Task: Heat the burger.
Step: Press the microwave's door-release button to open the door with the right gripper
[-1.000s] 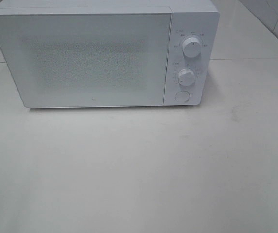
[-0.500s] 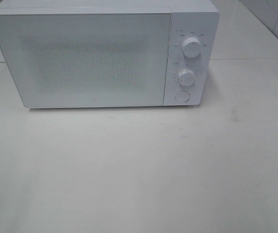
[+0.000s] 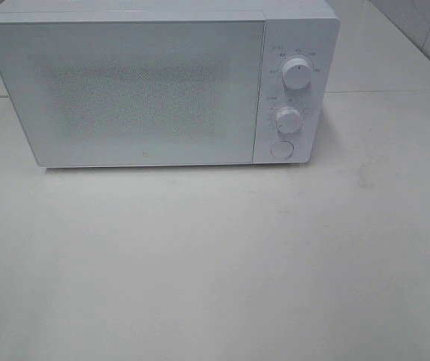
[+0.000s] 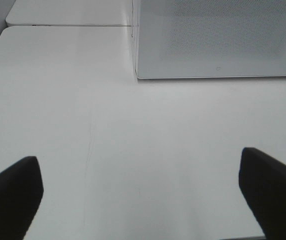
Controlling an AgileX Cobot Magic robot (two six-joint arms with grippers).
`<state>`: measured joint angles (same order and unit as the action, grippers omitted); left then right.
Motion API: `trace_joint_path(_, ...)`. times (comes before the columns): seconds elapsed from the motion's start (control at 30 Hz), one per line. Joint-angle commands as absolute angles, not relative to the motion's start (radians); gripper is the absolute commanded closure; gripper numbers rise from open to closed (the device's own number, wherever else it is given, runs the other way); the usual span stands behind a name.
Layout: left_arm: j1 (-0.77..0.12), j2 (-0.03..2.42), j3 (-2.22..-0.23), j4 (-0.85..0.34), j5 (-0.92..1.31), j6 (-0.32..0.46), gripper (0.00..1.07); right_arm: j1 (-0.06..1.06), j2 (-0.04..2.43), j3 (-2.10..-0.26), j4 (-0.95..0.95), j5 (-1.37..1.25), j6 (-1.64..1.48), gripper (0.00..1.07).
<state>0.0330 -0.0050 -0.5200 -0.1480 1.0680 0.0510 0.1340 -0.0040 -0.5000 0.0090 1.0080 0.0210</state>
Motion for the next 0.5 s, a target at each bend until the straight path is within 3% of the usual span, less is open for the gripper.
trace_joint_path(0.03, 0.037, -0.022, -0.515, -0.151, 1.064, 0.051, 0.07, 0.128, -0.03, -0.502, 0.012, 0.993, 0.02, 0.32)
trace_joint_path(0.5, 0.037, -0.022, -0.515, -0.151, 1.064, 0.051, 0.07, 0.128, 0.195, -0.563, 0.012, 0.845, 0.02, 0.32)
